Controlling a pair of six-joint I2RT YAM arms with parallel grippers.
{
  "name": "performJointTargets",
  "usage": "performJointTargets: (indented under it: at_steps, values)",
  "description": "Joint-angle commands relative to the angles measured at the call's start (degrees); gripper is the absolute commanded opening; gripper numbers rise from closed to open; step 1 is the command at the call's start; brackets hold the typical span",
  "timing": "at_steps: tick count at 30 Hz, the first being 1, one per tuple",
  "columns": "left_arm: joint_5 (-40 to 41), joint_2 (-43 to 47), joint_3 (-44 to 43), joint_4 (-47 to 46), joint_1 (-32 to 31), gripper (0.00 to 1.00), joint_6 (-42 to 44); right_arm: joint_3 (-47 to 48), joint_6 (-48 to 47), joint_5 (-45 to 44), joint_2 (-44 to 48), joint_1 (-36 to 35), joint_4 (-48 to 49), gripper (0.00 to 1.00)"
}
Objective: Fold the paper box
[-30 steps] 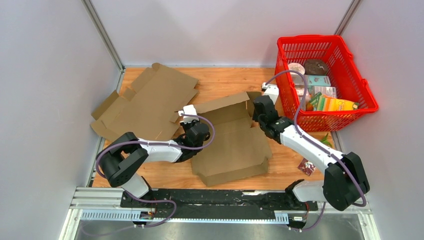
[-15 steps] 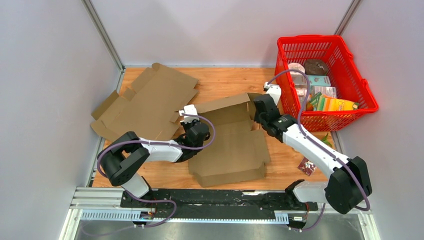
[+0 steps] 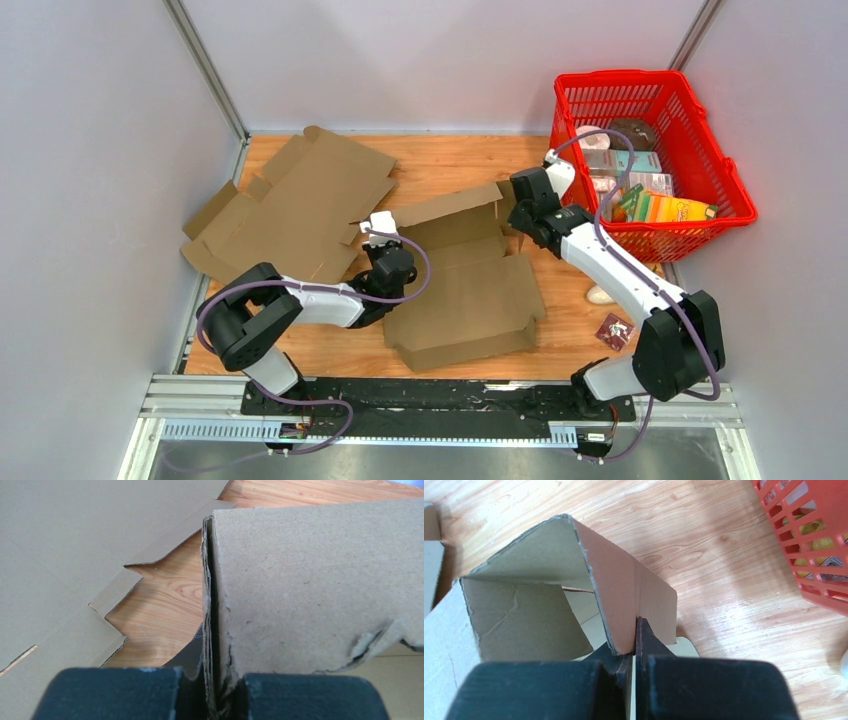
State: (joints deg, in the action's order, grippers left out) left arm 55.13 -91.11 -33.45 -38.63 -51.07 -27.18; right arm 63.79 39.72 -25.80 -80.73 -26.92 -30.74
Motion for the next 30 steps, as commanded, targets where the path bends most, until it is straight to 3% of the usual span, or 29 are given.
performJointTargets:
  at_steps: [1,8,15,22,26,27,30]
  values:
    - [-3.28,-0.91,0.58,-2.59,-0.70,0.00,0.64,0.29,9.74,6.37,-0.04,1.78,6.13,0.00]
    - [-2.75,-0.91,0.76,-3.03,-0.70,0.00,0.64,-3.48,10.64,7.34,4.07,0.20,5.26,0.00]
    - [-2.84,-0.65,1.37,-3.38,-0.70,0.00,0.28,-17.36,8.45,12.53,10.15,-4.19,7.45,0.02]
    - [-3.10,0.49,2.78,-3.55,-0.70,0.00,0.20,-15.21,-10.79,18.43,17.60,-4.37,2.46,0.45]
    - [-3.80,0.58,3.57,-4.70,-0.70,0.00,0.72,-8.61,-16.77,9.56,22.01,-4.02,-8.43,0.53]
    - [-3.89,0.76,3.66,-4.70,-0.70,0.00,0.90,-7.99,-20.61,7.89,22.54,-3.50,-8.37,0.59]
    - [-3.98,1.20,3.92,-4.70,-0.70,0.00,1.16,-1.76,-23.89,4.01,19.92,0.80,-10.12,0.60]
